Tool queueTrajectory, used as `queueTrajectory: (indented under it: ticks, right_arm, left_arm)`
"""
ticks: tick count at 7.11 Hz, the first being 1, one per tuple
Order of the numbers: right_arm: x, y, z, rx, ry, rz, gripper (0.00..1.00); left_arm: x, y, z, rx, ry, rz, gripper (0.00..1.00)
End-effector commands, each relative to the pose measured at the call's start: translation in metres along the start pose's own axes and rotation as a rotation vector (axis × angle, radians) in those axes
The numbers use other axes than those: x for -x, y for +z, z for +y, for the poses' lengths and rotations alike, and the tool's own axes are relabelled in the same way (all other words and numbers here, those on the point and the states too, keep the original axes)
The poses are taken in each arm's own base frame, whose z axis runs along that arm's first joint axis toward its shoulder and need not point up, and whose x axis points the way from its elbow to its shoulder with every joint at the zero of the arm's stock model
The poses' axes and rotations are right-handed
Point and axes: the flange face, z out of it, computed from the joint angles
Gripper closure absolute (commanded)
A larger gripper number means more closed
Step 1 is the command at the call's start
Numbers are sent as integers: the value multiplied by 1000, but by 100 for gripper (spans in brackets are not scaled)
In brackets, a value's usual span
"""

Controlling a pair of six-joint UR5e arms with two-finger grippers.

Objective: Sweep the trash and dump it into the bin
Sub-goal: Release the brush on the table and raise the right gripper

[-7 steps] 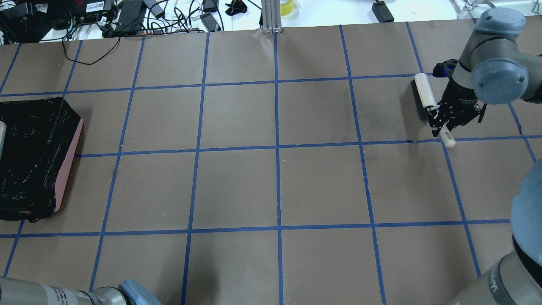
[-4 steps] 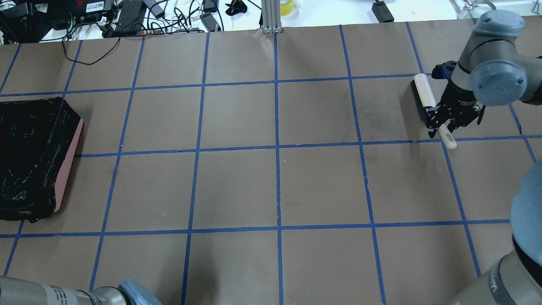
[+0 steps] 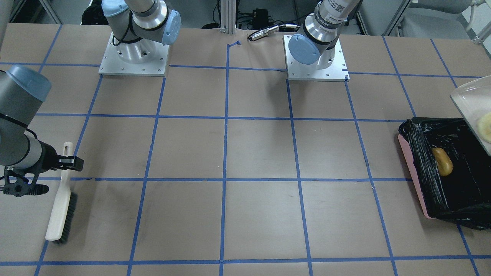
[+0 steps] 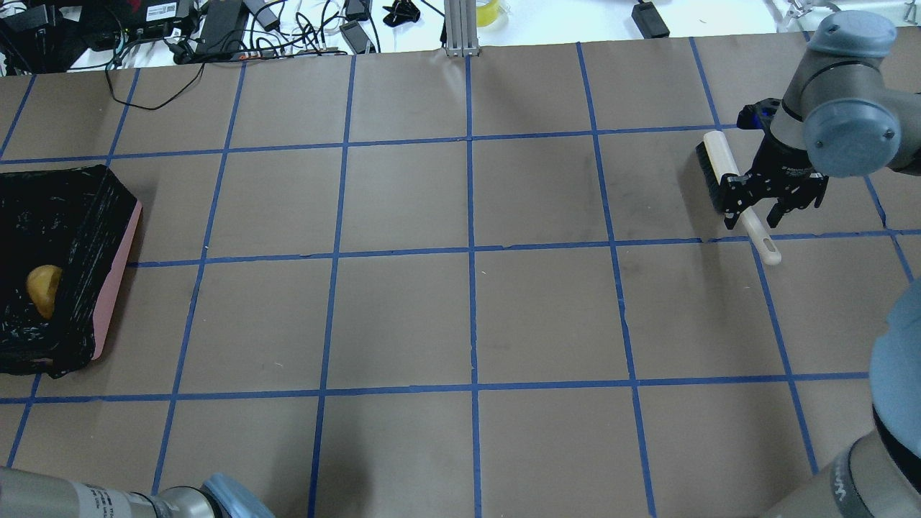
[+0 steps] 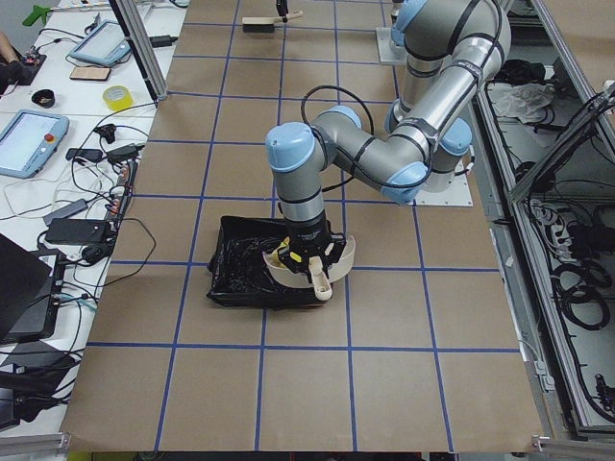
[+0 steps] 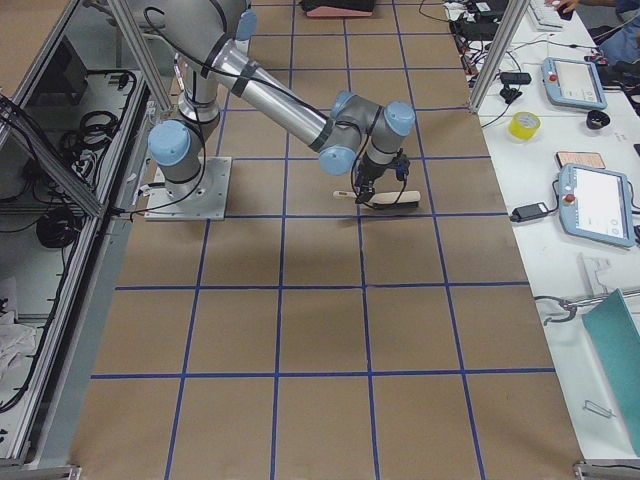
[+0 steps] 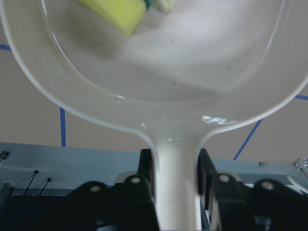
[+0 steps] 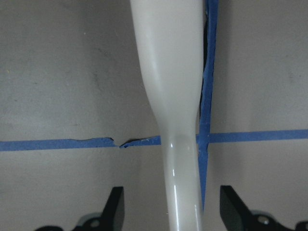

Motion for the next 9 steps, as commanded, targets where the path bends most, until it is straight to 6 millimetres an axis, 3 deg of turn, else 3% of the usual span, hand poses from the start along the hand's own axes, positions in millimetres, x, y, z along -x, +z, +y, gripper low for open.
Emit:
queueTrajectory:
  ticks: [1, 2, 4, 6, 8, 9]
  right_arm:
    - [-1, -20, 4, -33, 9, 11, 7]
    - [0, -57, 21, -86, 22, 29, 0]
    - [19, -132, 63, -165, 177, 23, 0]
    - [75, -184, 83, -242, 125, -61, 0]
    - [131, -191, 91, -263, 52, -68, 0]
    - [153, -192, 94, -269, 106, -84, 0]
  left_arm:
    - [-1, 2, -1, 49, -14, -4, 100]
    - [-1, -1, 0, 77, -17, -12, 100]
    - [18, -21, -19, 178, -1, -57, 100]
    - [39, -45, -50, 264, 20, -104, 100]
    - [45, -53, -68, 321, 20, -127, 100]
    - [49, -61, -79, 351, 34, -132, 100]
